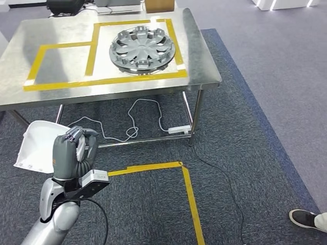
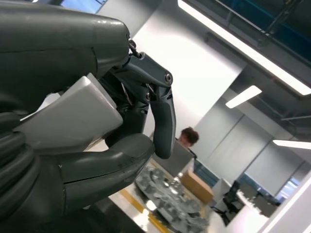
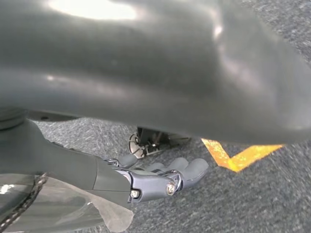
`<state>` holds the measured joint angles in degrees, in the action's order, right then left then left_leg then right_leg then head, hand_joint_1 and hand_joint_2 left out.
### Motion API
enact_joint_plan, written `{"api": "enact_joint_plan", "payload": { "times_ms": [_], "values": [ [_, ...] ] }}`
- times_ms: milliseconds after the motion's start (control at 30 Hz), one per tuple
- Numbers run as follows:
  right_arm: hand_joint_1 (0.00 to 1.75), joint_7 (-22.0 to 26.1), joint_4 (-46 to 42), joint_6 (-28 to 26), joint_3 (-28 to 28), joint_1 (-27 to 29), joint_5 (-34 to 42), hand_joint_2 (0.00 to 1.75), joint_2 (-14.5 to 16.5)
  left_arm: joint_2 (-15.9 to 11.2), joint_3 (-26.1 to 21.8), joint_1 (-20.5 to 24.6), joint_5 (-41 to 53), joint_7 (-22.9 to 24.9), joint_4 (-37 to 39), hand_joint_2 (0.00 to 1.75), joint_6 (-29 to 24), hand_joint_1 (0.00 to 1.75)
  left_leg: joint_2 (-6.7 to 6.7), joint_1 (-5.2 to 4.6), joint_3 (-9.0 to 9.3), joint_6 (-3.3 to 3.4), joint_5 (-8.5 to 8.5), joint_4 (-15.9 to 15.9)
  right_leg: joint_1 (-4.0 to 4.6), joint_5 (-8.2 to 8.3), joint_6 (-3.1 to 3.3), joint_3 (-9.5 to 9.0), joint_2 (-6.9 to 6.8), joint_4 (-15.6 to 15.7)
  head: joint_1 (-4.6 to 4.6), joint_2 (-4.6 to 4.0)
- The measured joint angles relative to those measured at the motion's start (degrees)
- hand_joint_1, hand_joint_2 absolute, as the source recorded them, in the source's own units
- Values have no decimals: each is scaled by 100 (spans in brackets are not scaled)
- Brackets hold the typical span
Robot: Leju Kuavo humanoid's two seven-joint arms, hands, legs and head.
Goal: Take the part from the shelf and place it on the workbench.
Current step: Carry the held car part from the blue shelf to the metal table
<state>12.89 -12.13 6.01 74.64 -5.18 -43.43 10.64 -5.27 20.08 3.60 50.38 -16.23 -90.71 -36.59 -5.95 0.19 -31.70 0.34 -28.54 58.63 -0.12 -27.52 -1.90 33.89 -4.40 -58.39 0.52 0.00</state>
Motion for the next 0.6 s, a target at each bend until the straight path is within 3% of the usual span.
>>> {"api": "enact_joint_plan", "payload": {
  "times_ms": [100,167,233,267,300,333,400,467,533,600],
  "values": [
    [0,-1,0,0,0,23,0,0,1,9,5,13,0,-1,-1,175,1,175,-82,15,43,-57,-30,-6,-7,22,85,16,162,11,-10,0],
    [0,-1,0,-1,1,24,1,0,2,8,4,21,0,-1,-1,175,-2,175,144,41,-31,-104,-223,227,-35,49,147,6,281,33,-34,0],
    [0,0,0,-1,2,11,1,0,4,0,4,15,0,-1,-1,175,-2,175,445,56,-316,-125,-586,892,-46,63,189,4,423,38,-66,0],
    [0,1,0,-1,2,7,0,0,5,-3,4,7,-1,-1,0,175,-1,175,512,55,-491,-128,-735,1271,-42,66,200,3,504,37,-71,0],
    [0,0,0,0,2,8,0,0,6,-3,5,0,-1,-1,1,175,0,175,545,53,-622,-127,-791,1534,-38,68,206,1,591,36,-72,0],
    [0,-1,0,0,2,13,0,0,7,-4,5,-5,-2,-1,1,175,1,175,562,52,-670,-120,-730,1599,-35,69,207,-4,682,34,-73,0],
    [0,-2,0,0,2,22,1,0,7,-4,5,-4,-2,-1,1,175,0,175,635,55,-484,-86,-320,1101,-35,69,205,-21,858,27,-74,0],
    [0,-2,1,0,2,14,1,0,14,-8,5,-3,-2,-2,1,175,0,175,887,72,-197,-41,8,388,-32,74,180,-9,1013,9,-69,0],
    [0,-2,2,2,2,10,0,0,20,-11,7,4,-2,-2,1,175,1,175,1036,74,-88,-18,49,84,-49,97,117,54,1141,-3,-66,0],
    [0,-2,2,3,2,31,0,0,23,-9,8,23,-2,-1,1,175,-1,175,935,70,-78,12,54,26,-76,120,42,119,1224,3,-68,0]
  ]
}}
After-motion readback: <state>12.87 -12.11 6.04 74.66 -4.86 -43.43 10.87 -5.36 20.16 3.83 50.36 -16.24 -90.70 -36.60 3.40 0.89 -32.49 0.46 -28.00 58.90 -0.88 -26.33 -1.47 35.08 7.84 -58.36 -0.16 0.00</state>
